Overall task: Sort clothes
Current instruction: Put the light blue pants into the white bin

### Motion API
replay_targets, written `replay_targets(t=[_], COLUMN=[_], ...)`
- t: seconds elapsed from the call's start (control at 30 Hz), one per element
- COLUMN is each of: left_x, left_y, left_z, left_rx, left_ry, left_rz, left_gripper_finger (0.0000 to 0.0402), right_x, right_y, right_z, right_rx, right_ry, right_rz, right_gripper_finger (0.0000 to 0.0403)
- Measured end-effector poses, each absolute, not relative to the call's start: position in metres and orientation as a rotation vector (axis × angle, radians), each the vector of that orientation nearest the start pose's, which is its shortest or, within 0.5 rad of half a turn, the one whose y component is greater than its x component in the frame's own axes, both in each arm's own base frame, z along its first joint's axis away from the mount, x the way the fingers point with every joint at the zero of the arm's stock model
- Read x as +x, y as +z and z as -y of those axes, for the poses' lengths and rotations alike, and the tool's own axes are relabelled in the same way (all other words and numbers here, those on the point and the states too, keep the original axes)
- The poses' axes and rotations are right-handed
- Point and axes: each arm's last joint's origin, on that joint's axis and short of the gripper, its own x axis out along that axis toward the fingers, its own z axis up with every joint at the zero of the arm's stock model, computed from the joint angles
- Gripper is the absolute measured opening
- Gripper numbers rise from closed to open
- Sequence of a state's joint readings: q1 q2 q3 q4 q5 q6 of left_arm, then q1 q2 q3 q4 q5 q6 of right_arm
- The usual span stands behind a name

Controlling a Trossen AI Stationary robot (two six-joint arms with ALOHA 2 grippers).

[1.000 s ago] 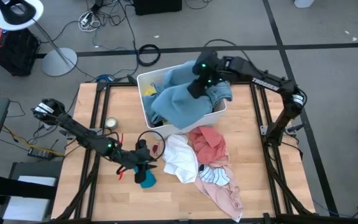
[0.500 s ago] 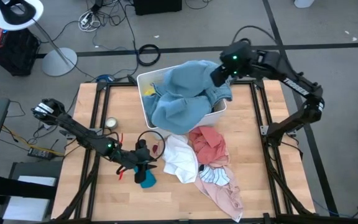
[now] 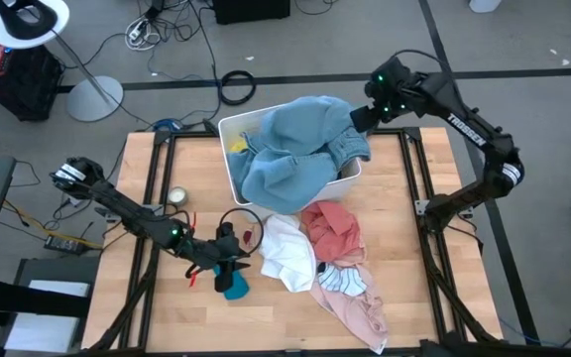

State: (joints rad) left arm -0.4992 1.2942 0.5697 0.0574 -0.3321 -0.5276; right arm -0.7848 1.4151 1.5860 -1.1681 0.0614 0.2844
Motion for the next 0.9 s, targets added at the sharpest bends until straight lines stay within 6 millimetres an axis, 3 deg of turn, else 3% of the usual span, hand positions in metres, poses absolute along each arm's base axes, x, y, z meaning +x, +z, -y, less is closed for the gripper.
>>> replay_targets(t=[0.3, 0.67, 0.9], left_x=[0.22, 0.22, 0.22], left_y=[0.181, 0.181, 0.181], left_z=[0.109, 0.109, 0.109], left_rx=[-0.239, -0.239, -0.276], left_ry=[0.005, 0.005, 0.017], left_rz=[-0.635, -0.635, -0.635], left_gripper_finger=[0.0136, 0.0136, 0.0136], right_x=[0.177, 0.161, 0.171], right_y=[0.353, 0.363, 0.346], right_z=[0.22, 0.212, 0.222], right_rx=[0.704, 0.267, 0.115], right_ry=[-0.762, -0.773, -0.668], right_rz=[-0.707, -0.882, -1.033], right_gripper_finger=[0.0189, 0.0184, 0.0183])
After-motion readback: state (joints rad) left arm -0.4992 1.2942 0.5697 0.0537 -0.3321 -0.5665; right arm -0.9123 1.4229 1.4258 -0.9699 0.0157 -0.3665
